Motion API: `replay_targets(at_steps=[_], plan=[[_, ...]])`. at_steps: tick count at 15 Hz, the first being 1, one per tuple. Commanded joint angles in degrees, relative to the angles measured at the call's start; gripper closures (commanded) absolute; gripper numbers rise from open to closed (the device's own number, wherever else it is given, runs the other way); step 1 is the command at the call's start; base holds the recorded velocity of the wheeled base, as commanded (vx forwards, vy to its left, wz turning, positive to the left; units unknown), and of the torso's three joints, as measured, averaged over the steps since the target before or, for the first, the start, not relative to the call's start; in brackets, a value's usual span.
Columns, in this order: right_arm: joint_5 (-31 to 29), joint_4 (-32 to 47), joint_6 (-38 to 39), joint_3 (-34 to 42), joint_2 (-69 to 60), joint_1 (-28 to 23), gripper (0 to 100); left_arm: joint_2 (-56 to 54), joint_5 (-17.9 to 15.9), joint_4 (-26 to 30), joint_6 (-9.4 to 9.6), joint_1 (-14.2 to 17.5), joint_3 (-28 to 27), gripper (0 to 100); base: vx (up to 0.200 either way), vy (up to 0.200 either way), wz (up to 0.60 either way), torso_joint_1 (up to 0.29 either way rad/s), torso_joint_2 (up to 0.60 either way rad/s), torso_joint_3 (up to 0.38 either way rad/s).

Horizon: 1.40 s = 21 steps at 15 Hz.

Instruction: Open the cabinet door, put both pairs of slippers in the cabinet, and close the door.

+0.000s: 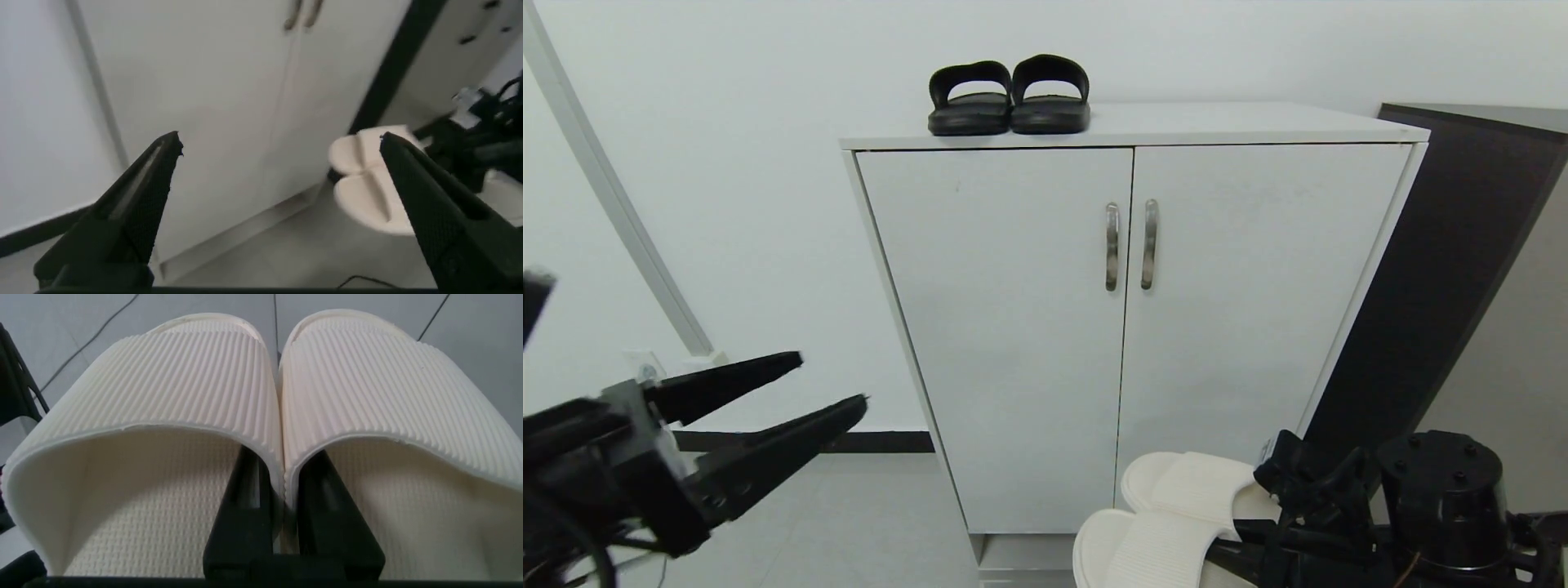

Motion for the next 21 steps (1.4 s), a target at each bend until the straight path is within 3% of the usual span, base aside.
replay_targets(at_steps=[1,4,6,8,9,11,12,15,18,21], plan=[[0.03,-0.11,-0.02,0.02,0.09,0.0,100,10.54,-0.34,-1.3,-3.45,-8.38,-8.15,0,0.0,0.0,0.0,0.0,0.0,0.0],[0.03,-0.02,-0.02,0.02,0.09,-0.09,100,18.27,-0.42,-1.56,-5.47,-15.85,-15.27,0,0.0,0.0,0.0,0.0,0.0,0.0],[0.03,-0.19,-0.02,0.02,0.97,-0.09,100,23.37,-0.25,-1.56,-5.64,-20.42,-20.81,0,0.0,0.0,0.0,0.0,0.0,0.0],[0.21,-0.55,0.07,0.29,1.32,-0.09,100,28.64,-0.51,-1.39,-5.73,-22.26,-27.31,0,0.0,0.0,0.0,0.0,0.0,0.0],[0.21,-1.07,0.07,0.46,1.32,-0.09,100,31.28,-1.48,-1.39,-5.82,-22.26,-30.48,0,0.0,0.0,0.0,0.0,0.0,0.0],[0.3,-1.6,0.07,0.55,1.32,-0.09,100,34.71,-7.54,-1.3,-6.61,-22.18,-34.96,0,0.0,0.0,0.0,0.0,0.0,0.0],[0.3,-1.6,0.07,0.55,1.41,-0.09,100,36.29,-8.86,-1.13,-7.58,-22.18,-36.81,0,0.0,0.0,0.0,0.0,0.0,0.0],[0.38,-1.69,0.07,0.81,1.32,-0.09,100,42.18,-9.3,-1.13,-8.55,-22.26,-43.49,0,0.0,0.0,0.0,0.0,0.0,0.0],[0.38,-1.69,0.07,0.81,1.41,-0.09,100,47.28,-8.86,-0.95,-11.45,-22.18,-50.34,0,0.0,0.0,0.0,0.0,0.0,0.0],[0.38,-1.86,-0.02,0.81,2.2,-0.09,100,51.5,-8.25,-0.77,-11.53,-22.09,-55.09,0,0.0,0.0,0.0,0.0,0.0,0.0]])
